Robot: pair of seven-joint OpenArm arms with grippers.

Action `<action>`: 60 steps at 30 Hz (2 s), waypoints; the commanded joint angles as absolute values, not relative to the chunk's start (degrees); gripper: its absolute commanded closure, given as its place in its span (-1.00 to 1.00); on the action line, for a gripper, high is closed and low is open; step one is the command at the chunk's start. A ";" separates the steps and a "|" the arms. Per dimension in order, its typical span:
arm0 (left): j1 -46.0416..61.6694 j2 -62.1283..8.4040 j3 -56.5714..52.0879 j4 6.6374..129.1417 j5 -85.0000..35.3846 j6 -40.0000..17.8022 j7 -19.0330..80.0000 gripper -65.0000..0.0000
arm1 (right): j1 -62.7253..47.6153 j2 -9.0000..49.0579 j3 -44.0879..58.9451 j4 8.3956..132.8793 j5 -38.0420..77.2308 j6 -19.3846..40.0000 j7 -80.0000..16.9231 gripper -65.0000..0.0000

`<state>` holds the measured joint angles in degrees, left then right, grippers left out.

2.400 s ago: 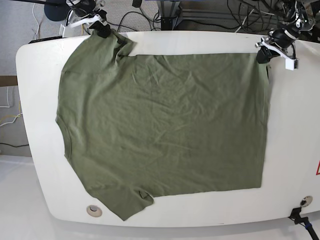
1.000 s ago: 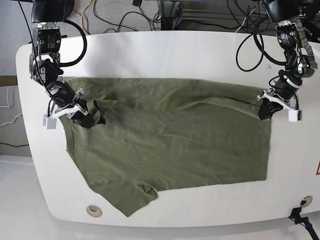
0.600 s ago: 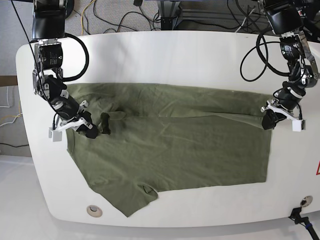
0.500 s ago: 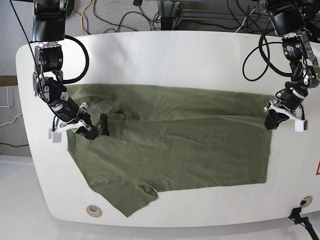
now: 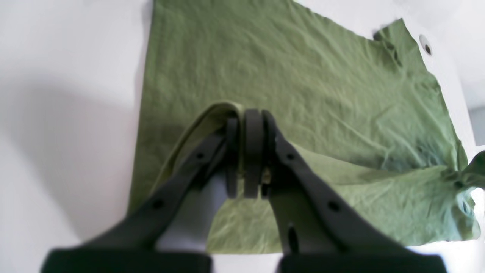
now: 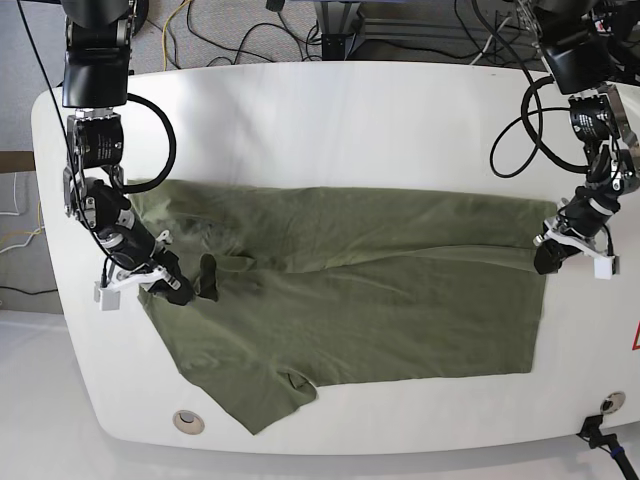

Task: Fold the T-shirt properly
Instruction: 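Release the shirt and reposition both grippers along its side edges, then grasp the shirt edges and drag it toward the robot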

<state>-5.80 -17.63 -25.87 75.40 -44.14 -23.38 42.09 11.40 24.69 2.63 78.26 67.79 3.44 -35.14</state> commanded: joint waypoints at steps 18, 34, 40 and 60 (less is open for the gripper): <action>-16.40 -18.77 -26.24 72.84 -29.41 -23.96 40.48 -0.57 | 22.73 25.89 -0.66 66.51 62.99 4.18 -34.24 -0.37; 2.51 -28.97 -26.15 88.92 -27.21 -24.13 23.69 -0.64 | 2.42 39.87 0.04 93.85 43.03 4.18 -40.75 -0.45; 6.81 -28.70 -26.15 88.84 -27.21 -24.22 21.41 -0.64 | -1.36 31.43 10.77 91.91 31.16 12.70 -40.75 -0.46; 9.10 -28.53 -26.07 88.57 -27.12 -24.22 21.67 -0.64 | 1.54 17.80 19.91 78.11 14.64 27.65 -35.65 -0.45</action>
<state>9.56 -27.20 -25.71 87.68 -26.57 -24.27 23.07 0.99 16.95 19.62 77.38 13.96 27.29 -36.14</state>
